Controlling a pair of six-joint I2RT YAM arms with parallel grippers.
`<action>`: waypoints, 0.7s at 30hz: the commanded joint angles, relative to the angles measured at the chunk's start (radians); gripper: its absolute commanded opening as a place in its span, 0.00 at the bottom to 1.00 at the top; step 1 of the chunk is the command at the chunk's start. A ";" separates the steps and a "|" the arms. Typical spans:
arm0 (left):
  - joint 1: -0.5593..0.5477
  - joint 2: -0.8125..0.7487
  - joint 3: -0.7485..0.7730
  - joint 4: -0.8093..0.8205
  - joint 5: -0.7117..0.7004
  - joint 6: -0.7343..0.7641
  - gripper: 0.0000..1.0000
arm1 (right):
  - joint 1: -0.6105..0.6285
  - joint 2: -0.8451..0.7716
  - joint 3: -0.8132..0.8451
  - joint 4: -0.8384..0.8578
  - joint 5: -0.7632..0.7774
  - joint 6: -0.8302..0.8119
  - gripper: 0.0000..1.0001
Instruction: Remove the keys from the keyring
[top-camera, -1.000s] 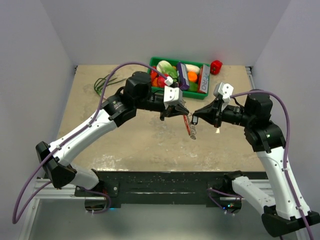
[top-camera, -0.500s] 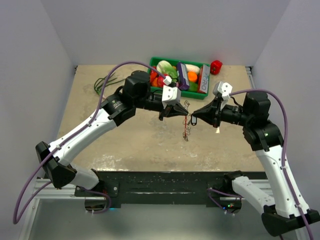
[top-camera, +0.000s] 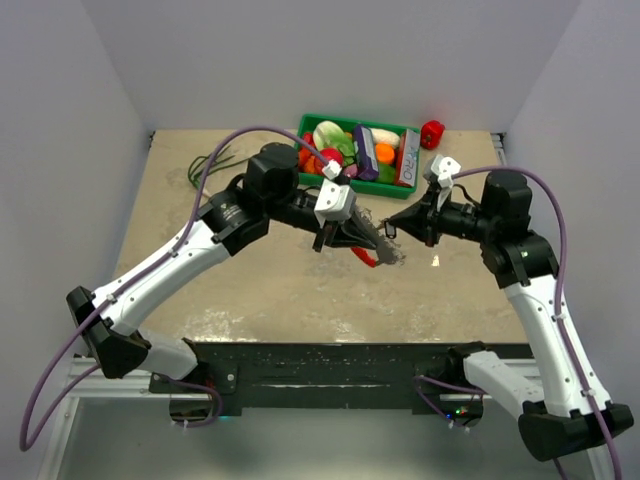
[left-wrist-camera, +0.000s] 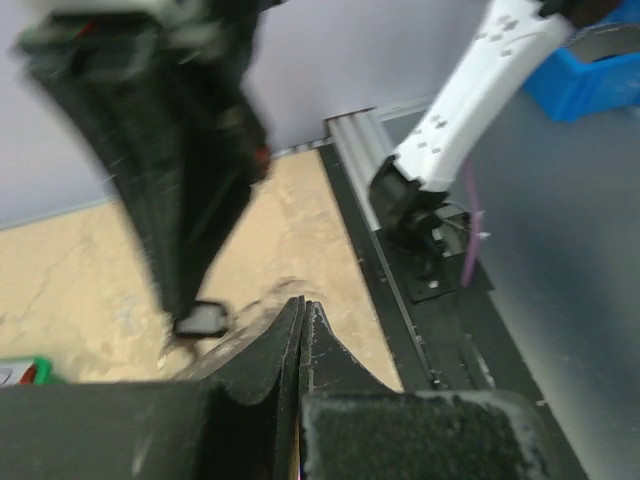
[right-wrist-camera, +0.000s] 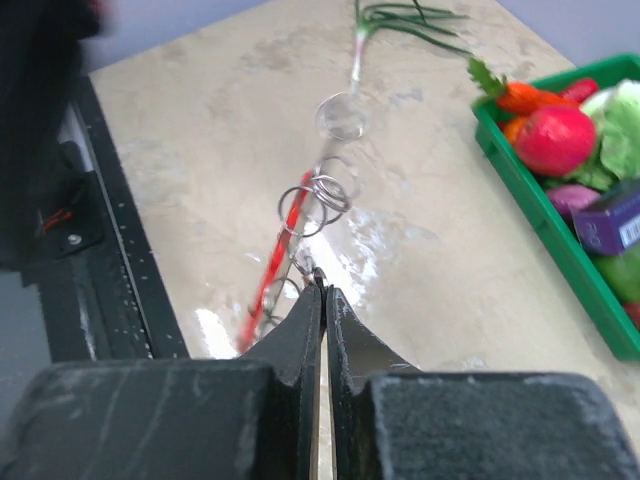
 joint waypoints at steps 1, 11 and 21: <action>-0.021 -0.052 0.044 0.009 0.133 -0.023 0.00 | -0.018 0.009 -0.002 0.028 0.071 -0.032 0.00; -0.023 -0.047 0.002 0.038 0.044 -0.031 0.00 | -0.018 0.000 0.040 -0.001 0.078 -0.064 0.00; -0.026 -0.027 -0.053 0.079 -0.112 -0.025 0.29 | -0.017 -0.002 0.091 -0.028 0.077 -0.081 0.00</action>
